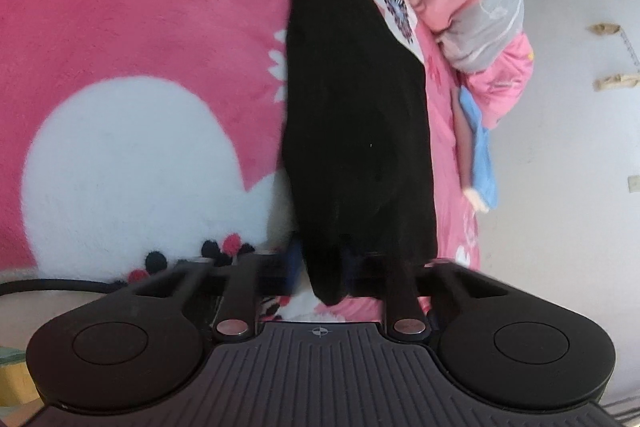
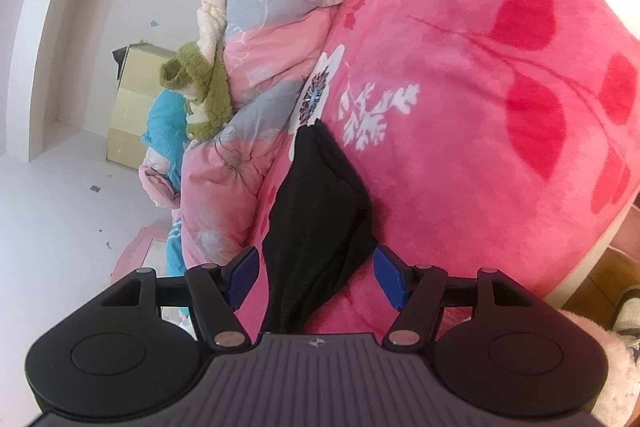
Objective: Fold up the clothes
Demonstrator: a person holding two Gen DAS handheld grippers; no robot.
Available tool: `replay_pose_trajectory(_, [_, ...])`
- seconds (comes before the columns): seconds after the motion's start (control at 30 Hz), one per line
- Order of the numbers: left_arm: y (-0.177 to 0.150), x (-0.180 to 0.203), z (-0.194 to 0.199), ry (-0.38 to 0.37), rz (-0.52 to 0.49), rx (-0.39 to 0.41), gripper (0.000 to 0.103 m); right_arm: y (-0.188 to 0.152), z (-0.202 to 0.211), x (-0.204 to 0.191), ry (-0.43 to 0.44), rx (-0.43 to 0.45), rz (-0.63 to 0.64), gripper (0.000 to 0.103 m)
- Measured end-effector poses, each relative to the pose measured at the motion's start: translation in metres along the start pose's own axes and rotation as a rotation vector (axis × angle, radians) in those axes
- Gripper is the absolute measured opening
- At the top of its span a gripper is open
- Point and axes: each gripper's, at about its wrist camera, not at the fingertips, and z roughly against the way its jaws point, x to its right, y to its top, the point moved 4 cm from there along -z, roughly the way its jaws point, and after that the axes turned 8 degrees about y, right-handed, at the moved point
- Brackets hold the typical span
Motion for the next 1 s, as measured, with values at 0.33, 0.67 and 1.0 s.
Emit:
replay_pose_trajectory(0.33, [0.013, 0.011, 0.030, -0.109, 0.037, 0.055, 0.002, 0.006, 0.000, 0.016, 0.007, 0.009, -0.080, 0.067])
replay_pose_trajectory(0.67, [0.019, -0.018, 0.026, -0.096, 0.084, 0.043, 0.002, -0.004, -0.036, 0.029, 0.080, -0.081, -0.334, 0.067])
replay_pose_trajectory(1.0, [0.025, -0.016, 0.030, -0.180, 0.109, 0.033, 0.002, -0.017, -0.071, 0.010, -0.039, -0.205, -0.054, 0.047])
